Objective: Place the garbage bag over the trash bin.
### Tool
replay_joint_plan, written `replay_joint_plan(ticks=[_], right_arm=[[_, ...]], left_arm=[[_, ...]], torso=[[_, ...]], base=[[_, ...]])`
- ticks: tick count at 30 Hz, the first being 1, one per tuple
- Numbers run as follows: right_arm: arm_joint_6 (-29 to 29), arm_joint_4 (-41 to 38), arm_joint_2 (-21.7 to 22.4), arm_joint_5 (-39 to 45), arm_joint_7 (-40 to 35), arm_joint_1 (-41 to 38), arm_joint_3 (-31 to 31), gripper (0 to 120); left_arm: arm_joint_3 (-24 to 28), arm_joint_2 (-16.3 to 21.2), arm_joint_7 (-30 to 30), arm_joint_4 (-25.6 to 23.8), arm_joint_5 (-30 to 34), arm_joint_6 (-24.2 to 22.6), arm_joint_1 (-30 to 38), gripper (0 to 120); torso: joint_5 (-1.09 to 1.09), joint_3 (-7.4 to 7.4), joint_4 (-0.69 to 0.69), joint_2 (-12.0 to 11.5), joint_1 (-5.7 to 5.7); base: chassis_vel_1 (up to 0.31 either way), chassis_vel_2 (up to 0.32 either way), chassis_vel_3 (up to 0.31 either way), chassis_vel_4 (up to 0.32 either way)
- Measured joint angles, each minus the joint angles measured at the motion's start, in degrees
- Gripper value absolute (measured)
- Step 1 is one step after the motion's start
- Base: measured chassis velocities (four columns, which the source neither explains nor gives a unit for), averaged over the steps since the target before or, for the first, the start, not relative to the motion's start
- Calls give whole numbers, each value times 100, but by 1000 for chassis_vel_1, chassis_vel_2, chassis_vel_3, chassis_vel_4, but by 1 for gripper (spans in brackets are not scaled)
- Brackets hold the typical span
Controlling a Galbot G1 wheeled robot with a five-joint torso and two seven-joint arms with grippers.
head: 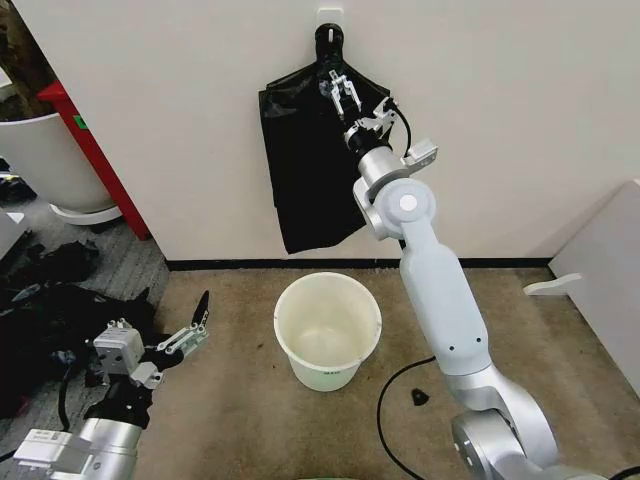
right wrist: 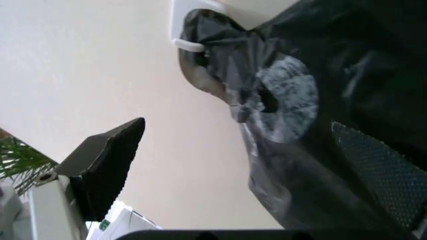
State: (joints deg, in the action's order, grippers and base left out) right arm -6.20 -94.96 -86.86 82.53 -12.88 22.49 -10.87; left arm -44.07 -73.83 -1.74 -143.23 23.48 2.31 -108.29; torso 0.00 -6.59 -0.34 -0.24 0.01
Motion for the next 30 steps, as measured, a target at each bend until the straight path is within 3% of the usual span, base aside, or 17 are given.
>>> replay_joint_plan(ticks=[30], right_arm=[[-8,109,-74,-159,57,-3,117,100]], left_arm=[[32,-29,-75,0,-112,86,6,100]], torso=[[1,0,0,0,0]], base=[[0,0,0,0]])
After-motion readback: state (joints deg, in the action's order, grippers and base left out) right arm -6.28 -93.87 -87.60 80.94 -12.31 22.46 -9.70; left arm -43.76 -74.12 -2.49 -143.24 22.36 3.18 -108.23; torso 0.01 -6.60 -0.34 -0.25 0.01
